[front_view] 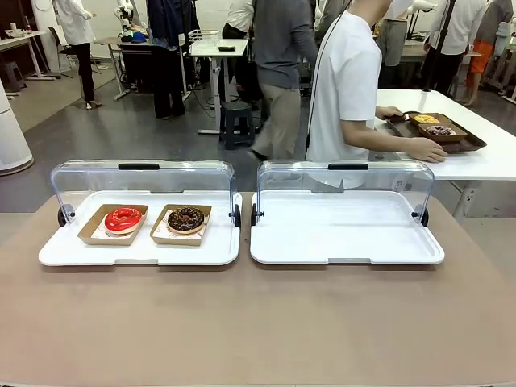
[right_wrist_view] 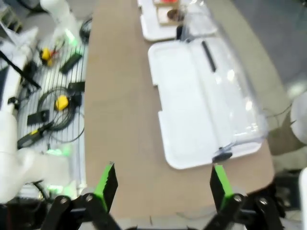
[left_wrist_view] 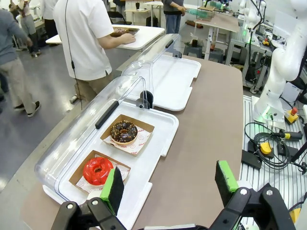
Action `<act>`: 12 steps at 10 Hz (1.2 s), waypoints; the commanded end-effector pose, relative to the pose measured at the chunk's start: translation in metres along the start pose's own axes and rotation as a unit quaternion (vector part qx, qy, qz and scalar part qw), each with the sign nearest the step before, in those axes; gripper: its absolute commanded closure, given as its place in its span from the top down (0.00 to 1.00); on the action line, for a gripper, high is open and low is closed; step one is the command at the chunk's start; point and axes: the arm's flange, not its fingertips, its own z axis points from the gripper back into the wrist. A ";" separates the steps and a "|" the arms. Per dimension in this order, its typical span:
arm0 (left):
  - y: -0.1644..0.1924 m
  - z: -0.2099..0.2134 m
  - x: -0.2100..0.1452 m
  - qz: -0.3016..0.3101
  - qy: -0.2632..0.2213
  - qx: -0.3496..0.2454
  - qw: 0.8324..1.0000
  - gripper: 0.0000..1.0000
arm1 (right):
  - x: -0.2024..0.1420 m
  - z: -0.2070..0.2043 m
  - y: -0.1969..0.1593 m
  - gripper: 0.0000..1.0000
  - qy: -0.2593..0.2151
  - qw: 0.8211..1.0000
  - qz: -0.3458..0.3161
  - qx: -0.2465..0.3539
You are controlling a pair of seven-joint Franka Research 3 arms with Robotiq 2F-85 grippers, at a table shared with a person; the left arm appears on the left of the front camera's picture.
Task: Provide the desired donut to the person.
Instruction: Place the picked Paper togo box onto the Handle tray extended by the person.
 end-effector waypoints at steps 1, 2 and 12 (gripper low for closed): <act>0.001 0.001 0.000 -0.010 -0.011 -0.001 1.000 1.00 | -0.031 0.000 -0.030 1.00 -0.099 0.995 0.011 -0.032; 0.001 0.001 0.000 -0.010 -0.011 -0.001 1.000 1.00 | -0.047 -0.009 -0.034 1.00 -0.129 0.990 0.018 -0.062; 0.001 0.001 0.000 -0.010 -0.011 -0.001 1.000 1.00 | -0.082 -0.069 -0.043 1.00 -0.155 0.983 -0.049 -0.081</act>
